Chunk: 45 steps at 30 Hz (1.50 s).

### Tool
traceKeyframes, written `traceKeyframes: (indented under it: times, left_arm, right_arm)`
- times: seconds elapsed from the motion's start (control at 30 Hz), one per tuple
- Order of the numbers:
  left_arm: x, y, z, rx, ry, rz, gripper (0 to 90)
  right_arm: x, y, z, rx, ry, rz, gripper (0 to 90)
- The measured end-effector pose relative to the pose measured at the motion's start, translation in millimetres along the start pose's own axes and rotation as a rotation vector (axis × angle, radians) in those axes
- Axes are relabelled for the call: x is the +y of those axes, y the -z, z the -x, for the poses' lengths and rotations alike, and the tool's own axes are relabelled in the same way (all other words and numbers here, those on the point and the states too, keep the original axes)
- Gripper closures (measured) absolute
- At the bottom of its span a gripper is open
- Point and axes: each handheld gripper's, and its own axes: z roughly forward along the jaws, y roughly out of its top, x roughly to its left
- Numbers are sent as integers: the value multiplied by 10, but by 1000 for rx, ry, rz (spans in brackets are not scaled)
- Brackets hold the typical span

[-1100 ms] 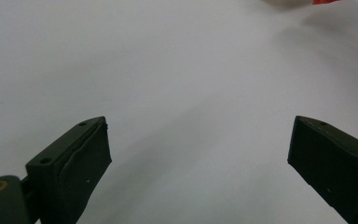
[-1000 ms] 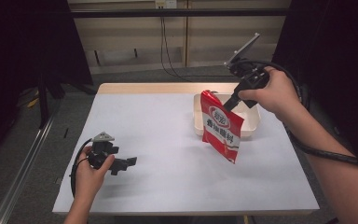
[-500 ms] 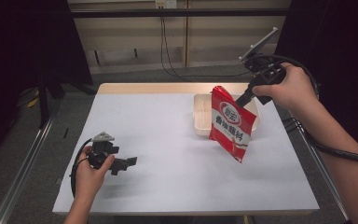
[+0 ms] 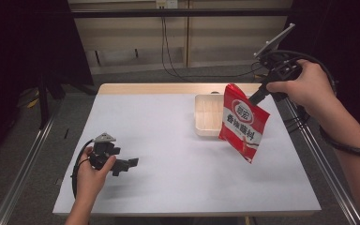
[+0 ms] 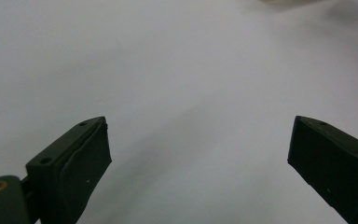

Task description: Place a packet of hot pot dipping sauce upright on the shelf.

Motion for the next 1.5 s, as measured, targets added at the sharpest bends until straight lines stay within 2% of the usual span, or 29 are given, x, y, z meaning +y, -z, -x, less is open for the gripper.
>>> traceKeyframes:
  times: [0.23, 0.3, 0.33, 0.5, 0.77, 0.8, 0.93, 1.03, 1.33, 1.5]
  left_arm:
    - [-1, 7, -4, 1, 0, -1, 53]
    - [-1, 4, -1, -2, 2, 3, 53]
    - [-2, 4, 0, -1, 2, 4, 53]
    - [-3, 5, -5, -2, 5, 6, 53]
    - [-1, 7, -10, -9, 7, 5, 53]
    - [1, 8, -7, -13, 8, 5, 53]
    - [9, 13, -4, -11, 4, 8, 53]
    - [6, 11, -13, -15, 7, 5, 53]
    - [2, -1, -7, -15, 12, 8, 53]
    - [5, 14, -11, -13, 6, 5, 53]
  right_arm:
    - [-12, 125, 58, -25, -36, -7, 900]
    - [-14, 151, 89, -29, -25, 10, 900]
    - [-14, 170, 92, -32, -43, 5, 900]
    - [-14, 223, 147, -51, -61, 7, 900]
    - [12, 251, 225, -71, -77, 18, 900]
    - [17, 245, 244, -65, -67, 36, 900]
    - [46, 268, 259, -73, -89, 24, 900]
    - [69, 261, 288, -78, -87, 39, 900]
    - [153, 188, 382, -91, -99, 41, 900]
    - [215, 144, 415, -112, -103, 53, 900]
